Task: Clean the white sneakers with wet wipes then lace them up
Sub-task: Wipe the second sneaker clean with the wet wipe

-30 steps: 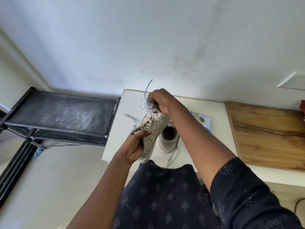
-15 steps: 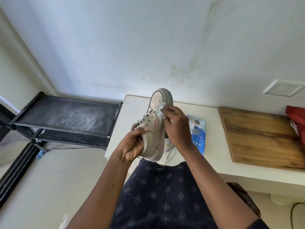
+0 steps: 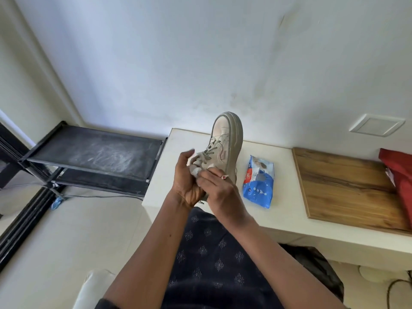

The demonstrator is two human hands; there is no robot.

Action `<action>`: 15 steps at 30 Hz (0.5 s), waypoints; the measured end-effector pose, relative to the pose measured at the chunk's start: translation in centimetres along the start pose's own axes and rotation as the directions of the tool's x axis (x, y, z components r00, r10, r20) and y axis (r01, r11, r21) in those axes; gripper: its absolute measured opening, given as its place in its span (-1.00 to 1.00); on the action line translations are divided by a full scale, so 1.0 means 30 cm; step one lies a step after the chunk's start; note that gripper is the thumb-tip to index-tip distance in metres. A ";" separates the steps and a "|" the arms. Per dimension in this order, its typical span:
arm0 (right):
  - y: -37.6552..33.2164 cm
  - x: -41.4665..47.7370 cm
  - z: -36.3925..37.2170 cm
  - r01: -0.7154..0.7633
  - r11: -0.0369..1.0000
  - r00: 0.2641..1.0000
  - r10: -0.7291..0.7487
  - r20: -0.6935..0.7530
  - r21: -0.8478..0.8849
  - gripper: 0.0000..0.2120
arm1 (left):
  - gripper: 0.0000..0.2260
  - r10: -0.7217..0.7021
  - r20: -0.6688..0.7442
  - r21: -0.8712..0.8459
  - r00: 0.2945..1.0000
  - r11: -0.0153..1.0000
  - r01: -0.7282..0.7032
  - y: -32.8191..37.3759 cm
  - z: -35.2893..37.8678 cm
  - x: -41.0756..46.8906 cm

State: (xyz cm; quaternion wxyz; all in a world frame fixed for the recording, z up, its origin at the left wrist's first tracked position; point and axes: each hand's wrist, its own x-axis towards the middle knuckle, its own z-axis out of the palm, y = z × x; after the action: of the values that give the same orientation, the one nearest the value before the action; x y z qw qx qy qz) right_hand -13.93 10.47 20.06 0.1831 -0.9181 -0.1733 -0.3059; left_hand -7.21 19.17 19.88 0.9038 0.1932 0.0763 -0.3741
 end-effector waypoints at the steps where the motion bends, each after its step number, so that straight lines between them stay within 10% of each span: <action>1: 0.013 0.012 -0.009 0.009 1.000 1.000 -0.009 0.001 -0.016 -0.76 | -0.51 -0.013 0.008 0.017 1.000 1.000 0.013 -0.005 0.005 -0.003; 8: 0.081 0.066 -0.041 -0.093 0.994 0.995 0.091 -0.030 -0.061 -0.83 | -0.23 0.009 -0.024 0.049 1.000 0.999 -0.007 -0.039 0.006 0.004; 15: 0.058 -0.047 -0.069 0.061 0.997 0.998 -0.063 -0.029 -0.046 -0.73 | -0.42 0.037 0.028 -0.035 0.999 0.999 -0.036 -0.045 -0.020 0.005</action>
State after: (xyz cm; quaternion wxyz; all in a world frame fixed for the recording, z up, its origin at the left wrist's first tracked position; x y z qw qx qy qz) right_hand -15.26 7.76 20.32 0.1551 -0.9114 -0.1920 -0.3293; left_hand -8.05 18.45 18.91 0.9148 0.1733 0.0661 -0.3587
